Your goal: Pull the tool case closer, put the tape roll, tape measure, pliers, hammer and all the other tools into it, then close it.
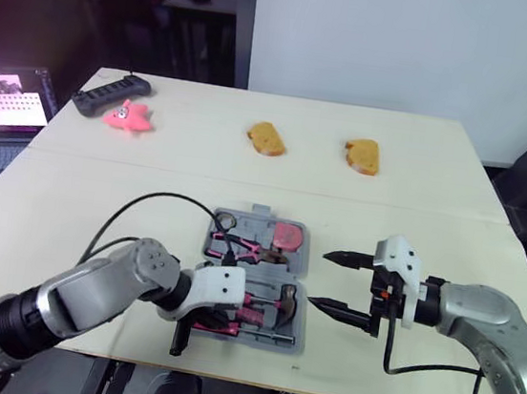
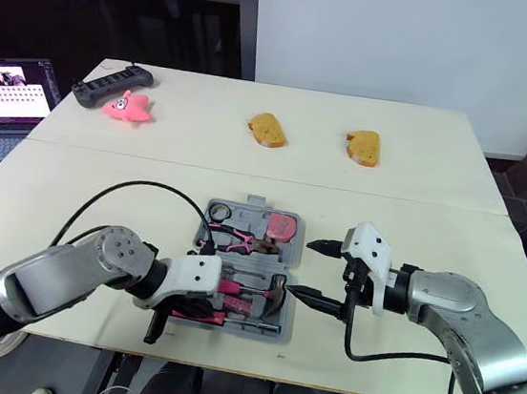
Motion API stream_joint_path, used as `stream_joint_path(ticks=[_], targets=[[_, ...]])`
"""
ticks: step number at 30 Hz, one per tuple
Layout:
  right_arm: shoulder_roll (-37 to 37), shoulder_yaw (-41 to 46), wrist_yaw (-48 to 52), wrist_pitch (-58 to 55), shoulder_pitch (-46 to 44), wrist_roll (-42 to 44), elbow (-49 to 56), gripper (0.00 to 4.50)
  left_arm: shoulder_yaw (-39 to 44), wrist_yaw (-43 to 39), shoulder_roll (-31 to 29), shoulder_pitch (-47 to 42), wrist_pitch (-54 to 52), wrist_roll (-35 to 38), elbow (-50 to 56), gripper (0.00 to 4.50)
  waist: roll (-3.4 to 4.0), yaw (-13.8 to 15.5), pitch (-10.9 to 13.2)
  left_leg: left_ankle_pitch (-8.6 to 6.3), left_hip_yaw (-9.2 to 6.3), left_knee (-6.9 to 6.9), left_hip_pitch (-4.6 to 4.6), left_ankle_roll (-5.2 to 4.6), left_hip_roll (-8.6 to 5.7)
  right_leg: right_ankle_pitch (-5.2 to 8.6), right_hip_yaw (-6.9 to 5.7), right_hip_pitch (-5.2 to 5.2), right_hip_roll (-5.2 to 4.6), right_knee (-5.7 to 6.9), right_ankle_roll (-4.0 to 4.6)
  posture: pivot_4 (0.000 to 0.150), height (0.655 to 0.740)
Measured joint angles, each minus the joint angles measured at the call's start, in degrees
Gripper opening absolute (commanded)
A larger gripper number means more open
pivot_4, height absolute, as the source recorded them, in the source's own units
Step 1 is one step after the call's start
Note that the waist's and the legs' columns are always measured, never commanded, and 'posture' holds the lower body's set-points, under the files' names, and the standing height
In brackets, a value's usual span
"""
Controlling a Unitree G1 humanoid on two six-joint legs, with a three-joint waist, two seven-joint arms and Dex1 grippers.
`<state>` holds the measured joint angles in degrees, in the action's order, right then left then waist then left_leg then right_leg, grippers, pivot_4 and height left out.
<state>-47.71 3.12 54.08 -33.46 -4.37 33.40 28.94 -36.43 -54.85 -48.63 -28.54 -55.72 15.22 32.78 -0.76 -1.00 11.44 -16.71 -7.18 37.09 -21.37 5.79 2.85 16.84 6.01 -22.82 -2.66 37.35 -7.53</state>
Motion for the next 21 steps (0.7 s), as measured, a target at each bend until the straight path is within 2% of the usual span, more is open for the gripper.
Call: stream_joint_path(ticks=[11,21], targets=[[0.0,0.1,-1.2,-1.0,0.7,0.1,0.3,4.50,-0.9,0.1,1.8,2.1,3.9,-2.9,-2.5,0.03,0.01,0.1,0.0,0.00,0.00,0.00,0.00,0.00,0.00,0.00,0.00,0.01,-0.01,0.00,0.00,0.150,0.7400],[-0.1,1.3,-1.9,-1.6,1.6,0.7,1.4,4.50,-2.7,0.5,2.3,3.9,8.9,-9.0,-3.8,0.03,0.04,0.1,0.0,0.00,0.00,0.00,0.07,0.00,0.00,0.00,0.00,0.08,0.00,-0.01,0.00,0.150,0.7400]])
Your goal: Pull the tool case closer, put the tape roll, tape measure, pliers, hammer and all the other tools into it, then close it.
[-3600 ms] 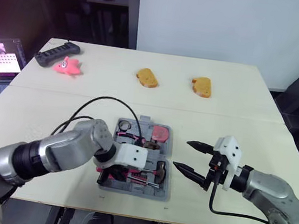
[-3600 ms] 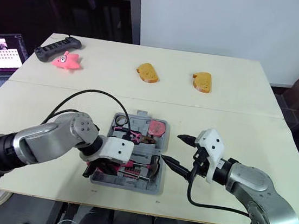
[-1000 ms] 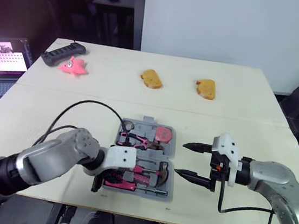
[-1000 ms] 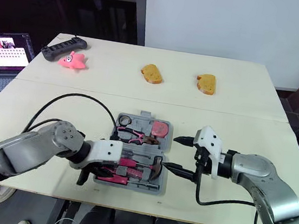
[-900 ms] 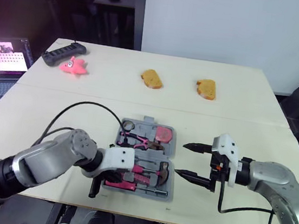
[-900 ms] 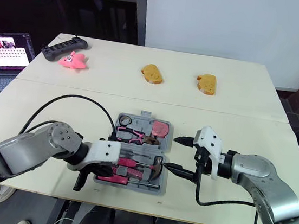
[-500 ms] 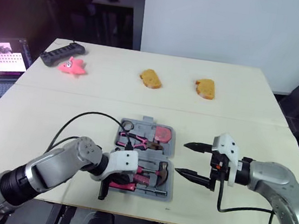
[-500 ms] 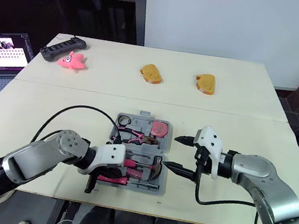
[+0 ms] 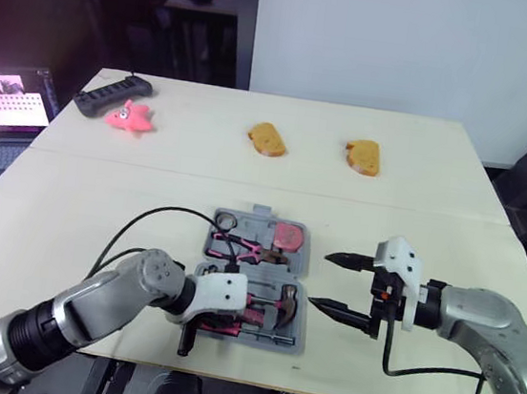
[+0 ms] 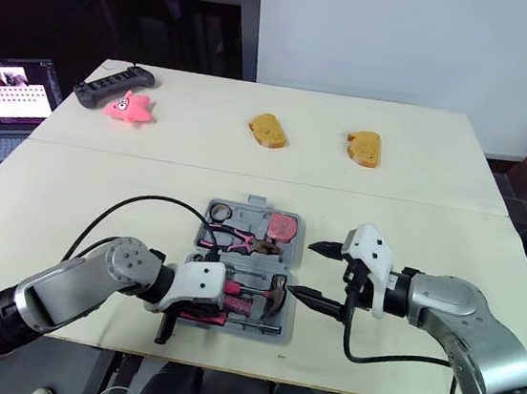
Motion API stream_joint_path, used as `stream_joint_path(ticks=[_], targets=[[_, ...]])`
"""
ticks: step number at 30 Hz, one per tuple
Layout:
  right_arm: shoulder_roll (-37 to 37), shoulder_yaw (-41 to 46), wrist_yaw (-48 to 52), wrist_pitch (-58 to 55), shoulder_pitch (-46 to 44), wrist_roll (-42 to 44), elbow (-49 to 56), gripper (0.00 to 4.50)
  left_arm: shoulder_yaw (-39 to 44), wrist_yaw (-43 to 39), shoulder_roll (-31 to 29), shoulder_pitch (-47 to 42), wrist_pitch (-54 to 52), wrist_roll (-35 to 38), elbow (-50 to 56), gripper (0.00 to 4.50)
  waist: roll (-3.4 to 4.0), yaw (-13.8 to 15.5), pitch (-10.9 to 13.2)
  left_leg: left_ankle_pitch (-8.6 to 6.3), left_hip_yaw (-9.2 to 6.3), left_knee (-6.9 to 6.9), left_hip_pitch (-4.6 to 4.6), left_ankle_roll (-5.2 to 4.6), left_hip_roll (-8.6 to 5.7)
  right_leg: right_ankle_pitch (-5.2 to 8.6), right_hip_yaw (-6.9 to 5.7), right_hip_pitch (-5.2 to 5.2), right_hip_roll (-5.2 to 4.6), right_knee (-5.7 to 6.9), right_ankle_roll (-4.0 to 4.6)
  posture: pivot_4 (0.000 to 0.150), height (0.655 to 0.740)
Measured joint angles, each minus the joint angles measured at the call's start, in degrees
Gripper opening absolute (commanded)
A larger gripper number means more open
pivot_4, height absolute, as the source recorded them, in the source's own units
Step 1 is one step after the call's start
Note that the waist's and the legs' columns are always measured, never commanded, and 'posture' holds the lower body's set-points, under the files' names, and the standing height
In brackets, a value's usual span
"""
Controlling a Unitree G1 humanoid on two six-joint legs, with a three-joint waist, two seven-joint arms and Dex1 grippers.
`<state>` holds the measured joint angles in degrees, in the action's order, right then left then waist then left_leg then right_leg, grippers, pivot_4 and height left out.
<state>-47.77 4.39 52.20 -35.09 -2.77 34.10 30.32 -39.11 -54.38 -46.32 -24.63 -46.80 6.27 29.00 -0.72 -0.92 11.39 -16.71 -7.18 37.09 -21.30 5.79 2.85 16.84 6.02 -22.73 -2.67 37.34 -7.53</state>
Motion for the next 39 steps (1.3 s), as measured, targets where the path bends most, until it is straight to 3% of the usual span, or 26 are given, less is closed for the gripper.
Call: stream_joint_path(ticks=[10,14,19,22,26,30,36,39], targets=[[-0.1,0.6,-0.1,-0.7,0.5,0.0,0.7,4.50,2.5,-0.5,0.9,3.0,3.6,-2.6,-2.0,0.03,0.27,-0.2,-0.3,-0.06,0.00,-0.03,0.11,-0.11,0.00,0.01,0.00,0.06,0.02,0.00,-0.01,0.150,0.7400],[0.0,0.4,0.1,-0.1,0.3,-0.3,-0.3,4.50,13.0,-3.3,3.4,6.8,3.0,7.0,-3.4,0.03,0.16,-0.2,-0.2,-0.06,0.00,0.00,-0.06,-0.10,0.01,0.01,-0.01,-0.08,0.01,0.01,0.00,0.150,0.7400],[0.1,0.1,0.3,1.1,-0.1,-2.3,-3.1,4.50,34.2,-10.6,-3.4,13.6,10.2,17.5,-3.8,0.03,0.24,-0.4,-0.2,-0.06,0.01,-0.07,-0.01,-0.11,0.02,0.00,-0.01,-0.10,0.00,0.01,0.00,0.150,0.7400],[0.6,-0.3,0.1,1.5,-0.3,-3.2,-4.0,4.50,42.8,-11.2,-4.4,19.0,13.5,18.8,-10.9,0.03,0.28,-0.3,-0.2,-0.06,0.01,-0.06,-0.02,-0.11,0.02,0.01,-0.01,-0.10,0.00,0.01,0.01,0.150,0.7400],[1.8,-2.6,-0.5,2.8,-0.4,-5.7,-6.2,4.50,46.9,-6.5,-2.4,20.6,18.2,16.3,-22.2,0.03,0.23,0.2,-0.2,-0.05,0.01,0.00,-0.07,-0.10,0.00,0.03,-0.02,-0.09,-0.02,-0.02,0.07,0.150,0.7400],[2.9,-5.0,-1.0,4.1,-0.5,-8.6,-9.5,3.25,48.2,-0.7,0.9,20.5,21.4,13.5,-30.5,0.00,0.23,0.0,-0.2,-0.05,0.01,-0.02,-0.09,-0.10,0.01,0.00,-0.02,-0.13,-0.01,-0.01,0.02,0.150,0.7400],[3.5,-6.5,-1.3,6.4,-0.7,-12.5,-14.0,0.13,48.1,2.1,5.2,21.5,23.2,13.1,-30.9,0.00,0.23,-0.1,-0.2,-0.05,0.01,-0.04,-0.07,-0.09,0.01,-0.01,-0.02,-0.14,-0.01,0.01,0.01,0.150,0.7400],[4.0,-7.1,-1.4,6.8,-1.3,-13.6,-14.9,0.05,47.4,2.3,5.5,21.5,23.9,12.8,-30.8,0.00,0.23,-0.2,-0.2,-0.05,0.01,-0.04,-0.06,-0.09,0.01,-0.01,-0.02,-0.14,-0.01,0.02,0.00,0.150,0.7400]])
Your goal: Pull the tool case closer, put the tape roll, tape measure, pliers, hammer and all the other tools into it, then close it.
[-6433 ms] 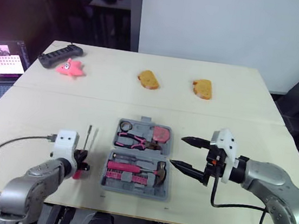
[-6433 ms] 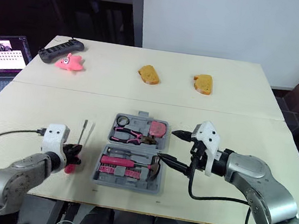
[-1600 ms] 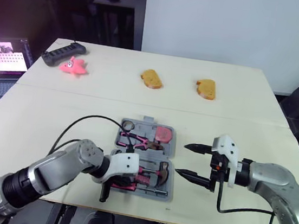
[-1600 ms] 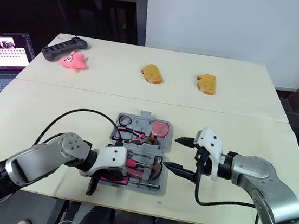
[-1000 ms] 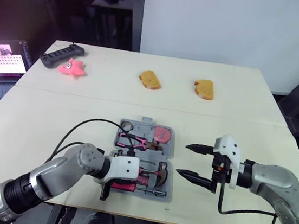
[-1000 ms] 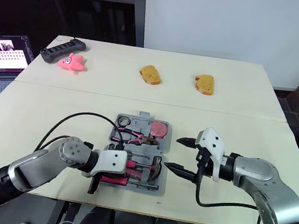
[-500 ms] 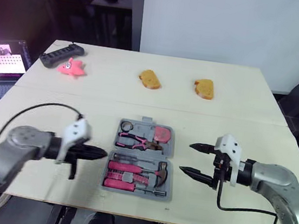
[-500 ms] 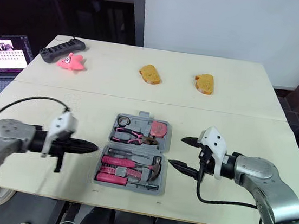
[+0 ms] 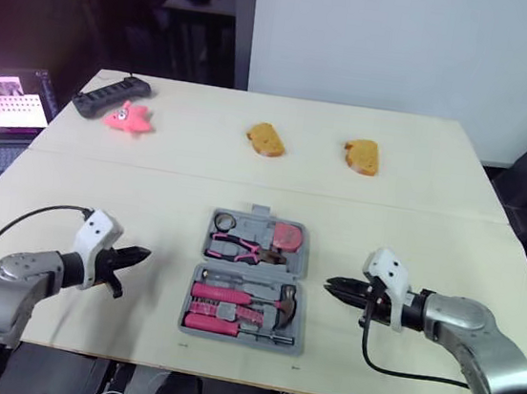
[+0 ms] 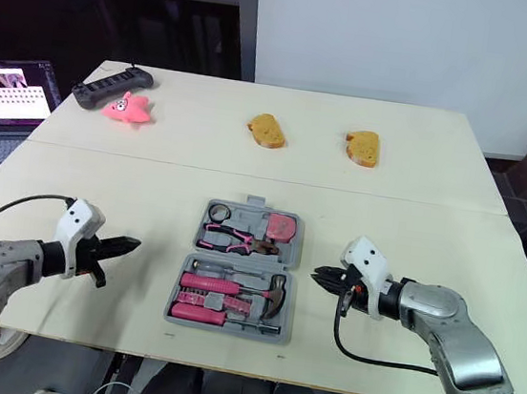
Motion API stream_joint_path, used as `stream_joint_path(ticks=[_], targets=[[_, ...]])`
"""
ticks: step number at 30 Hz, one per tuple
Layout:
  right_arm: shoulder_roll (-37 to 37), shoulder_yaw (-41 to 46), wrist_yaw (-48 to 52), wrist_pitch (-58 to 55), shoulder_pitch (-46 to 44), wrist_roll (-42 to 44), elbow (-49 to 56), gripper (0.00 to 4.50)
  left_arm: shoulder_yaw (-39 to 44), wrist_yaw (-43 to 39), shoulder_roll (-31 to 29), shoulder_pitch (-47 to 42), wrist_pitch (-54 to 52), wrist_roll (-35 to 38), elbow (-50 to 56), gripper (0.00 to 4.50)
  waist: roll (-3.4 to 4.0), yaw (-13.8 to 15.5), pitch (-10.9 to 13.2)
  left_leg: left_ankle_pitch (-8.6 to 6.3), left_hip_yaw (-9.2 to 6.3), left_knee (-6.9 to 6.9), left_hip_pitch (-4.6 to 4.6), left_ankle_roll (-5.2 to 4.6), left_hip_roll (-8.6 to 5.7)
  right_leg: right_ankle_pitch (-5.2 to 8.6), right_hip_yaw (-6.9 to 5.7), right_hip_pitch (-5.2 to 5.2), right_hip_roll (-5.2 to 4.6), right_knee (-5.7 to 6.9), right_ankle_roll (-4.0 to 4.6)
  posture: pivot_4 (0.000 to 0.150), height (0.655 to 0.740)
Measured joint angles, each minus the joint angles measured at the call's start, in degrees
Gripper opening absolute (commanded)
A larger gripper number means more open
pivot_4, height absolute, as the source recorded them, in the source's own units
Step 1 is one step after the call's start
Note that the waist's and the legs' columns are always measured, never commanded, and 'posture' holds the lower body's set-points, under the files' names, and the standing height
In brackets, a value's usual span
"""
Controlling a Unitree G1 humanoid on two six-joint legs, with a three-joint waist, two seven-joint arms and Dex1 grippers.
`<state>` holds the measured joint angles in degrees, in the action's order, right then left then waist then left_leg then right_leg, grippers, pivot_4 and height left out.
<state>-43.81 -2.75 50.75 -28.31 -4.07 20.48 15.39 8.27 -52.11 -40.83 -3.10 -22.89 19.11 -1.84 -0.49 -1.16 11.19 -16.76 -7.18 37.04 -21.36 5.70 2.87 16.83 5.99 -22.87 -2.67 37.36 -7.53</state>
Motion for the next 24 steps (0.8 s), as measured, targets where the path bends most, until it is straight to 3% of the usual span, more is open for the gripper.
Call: stream_joint_path(ticks=[12,24], targets=[[6.9,-12.5,-6.3,-6.3,-9.4,-10.3,-7.0,0.05,-16.4,-2.3,4.9,-11.5,7.3,-10.4,-8.0,0.00,0.02,0.0,0.0,0.02,0.00,-0.01,0.00,0.03,-0.01,-0.02,-0.01,-0.03,0.01,0.03,-0.02,0.150,0.7400],[11.1,-16.5,-6.6,-9.0,-12.5,-15.1,-7.5,0.05,-20.3,-5.5,6.0,-14.7,9.2,-15.2,-8.9,0.00,0.24,-0.2,-0.3,0.01,0.00,-0.01,0.13,0.02,0.00,-0.02,-0.01,0.10,0.01,0.07,-0.03,0.150,0.7400]])
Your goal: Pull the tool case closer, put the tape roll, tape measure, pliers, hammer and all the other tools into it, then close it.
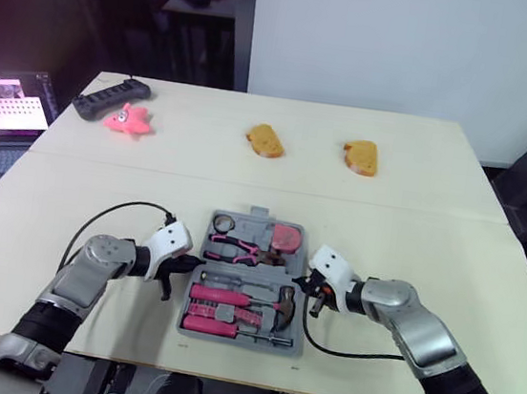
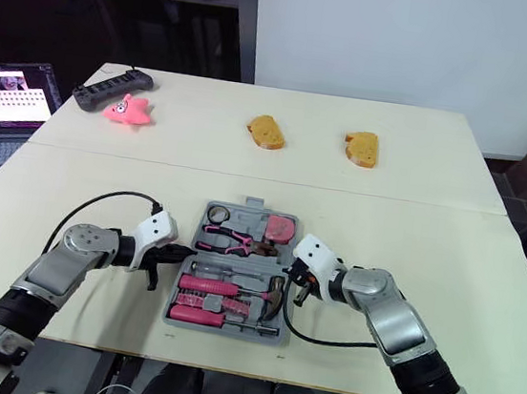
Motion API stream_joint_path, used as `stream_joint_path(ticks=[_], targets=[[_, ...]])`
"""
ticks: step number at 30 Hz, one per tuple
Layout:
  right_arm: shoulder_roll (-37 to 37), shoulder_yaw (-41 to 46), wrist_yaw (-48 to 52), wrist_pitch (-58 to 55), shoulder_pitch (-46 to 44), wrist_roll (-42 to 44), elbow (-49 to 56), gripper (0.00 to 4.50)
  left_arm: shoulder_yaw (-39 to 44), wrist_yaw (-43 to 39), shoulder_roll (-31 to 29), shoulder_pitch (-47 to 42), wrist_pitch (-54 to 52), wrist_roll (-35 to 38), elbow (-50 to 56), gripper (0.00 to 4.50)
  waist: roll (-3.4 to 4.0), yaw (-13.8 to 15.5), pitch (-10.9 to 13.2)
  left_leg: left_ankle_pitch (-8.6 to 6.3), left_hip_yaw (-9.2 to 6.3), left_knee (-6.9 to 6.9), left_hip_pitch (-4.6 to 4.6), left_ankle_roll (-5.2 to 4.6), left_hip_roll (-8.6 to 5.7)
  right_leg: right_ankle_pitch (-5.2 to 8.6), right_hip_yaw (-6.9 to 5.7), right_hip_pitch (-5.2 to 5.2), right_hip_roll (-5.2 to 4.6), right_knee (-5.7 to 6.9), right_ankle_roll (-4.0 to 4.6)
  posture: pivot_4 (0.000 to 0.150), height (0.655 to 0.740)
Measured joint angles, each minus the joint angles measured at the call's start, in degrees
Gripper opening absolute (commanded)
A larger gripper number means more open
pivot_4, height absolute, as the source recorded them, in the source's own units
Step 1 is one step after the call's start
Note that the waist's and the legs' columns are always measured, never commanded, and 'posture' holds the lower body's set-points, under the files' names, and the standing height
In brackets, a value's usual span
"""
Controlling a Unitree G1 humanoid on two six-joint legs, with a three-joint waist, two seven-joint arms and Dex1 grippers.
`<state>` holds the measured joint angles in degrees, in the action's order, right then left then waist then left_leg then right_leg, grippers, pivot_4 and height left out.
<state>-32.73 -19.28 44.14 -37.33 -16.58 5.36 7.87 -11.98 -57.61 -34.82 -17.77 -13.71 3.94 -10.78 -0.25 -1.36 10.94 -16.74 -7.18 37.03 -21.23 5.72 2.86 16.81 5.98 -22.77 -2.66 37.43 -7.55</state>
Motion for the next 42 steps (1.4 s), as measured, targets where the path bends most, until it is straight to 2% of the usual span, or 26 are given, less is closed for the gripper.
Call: stream_joint_path(ticks=[5,10,16,21,42], targets=[[-0.7,-1.2,0.1,-4.1,1.5,-1.2,5.0,0.05,0.5,0.0,-1.2,3.8,-2.1,0.0,5.2,0.00,0.03,-0.3,-0.1,-0.09,0.00,-0.05,0.01,-0.16,0.00,0.01,0.00,-0.01,0.00,0.00,-0.01,0.150,0.7400],[-1.3,-3.3,0.1,-8.6,4.8,-2.1,12.2,0.05,2.5,0.2,-4.0,12.2,-4.4,0.4,13.9,0.00,0.14,-1.4,-0.3,-0.20,0.00,-0.16,0.05,-0.36,0.01,0.08,0.00,-0.02,-0.01,-0.06,-0.05,0.150,0.7400],[-1.3,-3.9,-0.7,-11.0,7.4,-2.6,15.7,0.05,4.1,1.0,-4.5,16.9,-6.1,0.6,17.8,0.00,0.16,-1.3,-0.5,-0.21,0.00,-0.15,0.19,-0.36,0.01,0.09,0.00,0.11,0.00,-0.08,-0.02,0.150,0.7400],[-1.1,-4.0,-1.0,-11.7,8.0,-2.8,16.3,0.05,4.4,1.5,-3.8,17.1,-7.2,0.6,18.1,0.00,0.18,-1.2,-0.6,-0.20,0.00,-0.20,0.51,-0.36,0.01,0.19,0.00,0.37,0.00,-0.10,0.13,0.150,0.7400],[0.6,-4.0,-2.0,-10.2,6.1,-3.3,13.1,0.05,4.3,1.8,-2.4,15.1,-8.0,0.3,16.5,0.00,0.14,-1.3,-0.6,-0.03,0.02,-0.70,0.88,-0.06,0.01,0.16,0.06,0.46,0.00,-0.17,0.22,0.150,0.7400]])
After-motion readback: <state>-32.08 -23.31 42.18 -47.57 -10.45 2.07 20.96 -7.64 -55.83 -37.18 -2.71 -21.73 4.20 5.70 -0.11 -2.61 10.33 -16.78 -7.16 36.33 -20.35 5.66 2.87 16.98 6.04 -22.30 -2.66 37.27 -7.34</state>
